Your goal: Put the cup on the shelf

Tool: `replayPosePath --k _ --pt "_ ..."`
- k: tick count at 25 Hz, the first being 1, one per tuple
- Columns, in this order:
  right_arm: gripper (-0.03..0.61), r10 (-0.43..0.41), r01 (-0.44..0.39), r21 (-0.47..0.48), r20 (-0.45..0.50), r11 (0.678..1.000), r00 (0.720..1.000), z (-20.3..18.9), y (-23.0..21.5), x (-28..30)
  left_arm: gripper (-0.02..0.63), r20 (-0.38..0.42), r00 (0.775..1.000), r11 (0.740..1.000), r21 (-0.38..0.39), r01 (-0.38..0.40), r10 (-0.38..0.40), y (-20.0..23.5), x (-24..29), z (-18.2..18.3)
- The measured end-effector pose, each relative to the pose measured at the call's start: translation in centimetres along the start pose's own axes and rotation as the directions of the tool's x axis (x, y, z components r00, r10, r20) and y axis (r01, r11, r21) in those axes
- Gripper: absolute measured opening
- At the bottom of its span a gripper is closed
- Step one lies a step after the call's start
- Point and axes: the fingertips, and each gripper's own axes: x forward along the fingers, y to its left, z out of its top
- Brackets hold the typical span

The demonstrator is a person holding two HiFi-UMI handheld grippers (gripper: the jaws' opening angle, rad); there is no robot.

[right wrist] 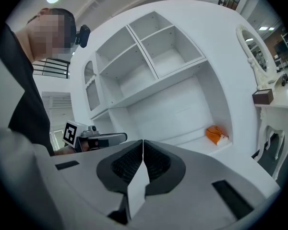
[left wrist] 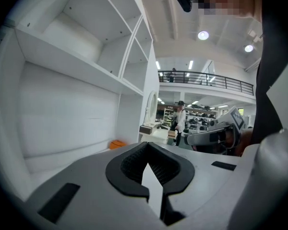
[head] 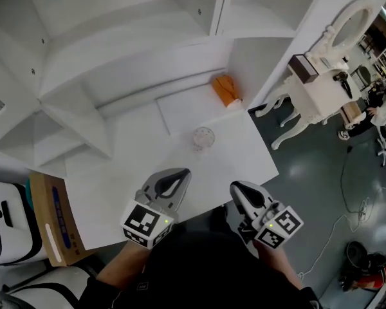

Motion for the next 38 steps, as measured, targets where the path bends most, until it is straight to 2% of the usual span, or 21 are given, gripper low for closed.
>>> replayPosePath --k 5,10,15,24,31,38 --pt "0.017 0.172 -0.172 0.016 -0.054 0.985 0.984 0.7 -3.5 0.8 0.012 0.017 0.992 0.991 -0.054 -0.126 0.127 0.4 2.9 0.7" --pt "0.018 0.332 -0.333 0.013 -0.143 0.943 0.932 0.7 -6.4 1.0 0.012 0.006 0.961 0.957 -0.086 -0.276 0.277 0.5 5.1 0.7" --pt "0.018 0.414 -0.417 0.032 -0.202 0.909 0.888 -0.8 -8.2 1.8 0.012 0.0 0.929 0.925 -0.096 -0.368 0.369 0.1 5.9 -0.4" --pt "0.018 0.443 -0.454 0.02 -0.257 0.891 0.859 -4.2 -8.4 6.0 0.012 -0.047 0.935 0.932 -0.081 -0.353 0.35 0.8 6.0 -4.4" --pt "0.018 0.423 -0.438 0.013 -0.283 0.899 0.861 -7.9 -10.1 9.4 0.012 -0.031 0.941 0.936 -0.096 -0.338 0.337 3.1 7.0 -7.2" --pt "0.02 0.417 -0.442 -0.006 -0.318 0.897 0.851 -11.2 -11.5 11.9 0.012 -0.051 0.943 0.936 -0.118 -0.332 0.329 5.4 8.5 -10.5"
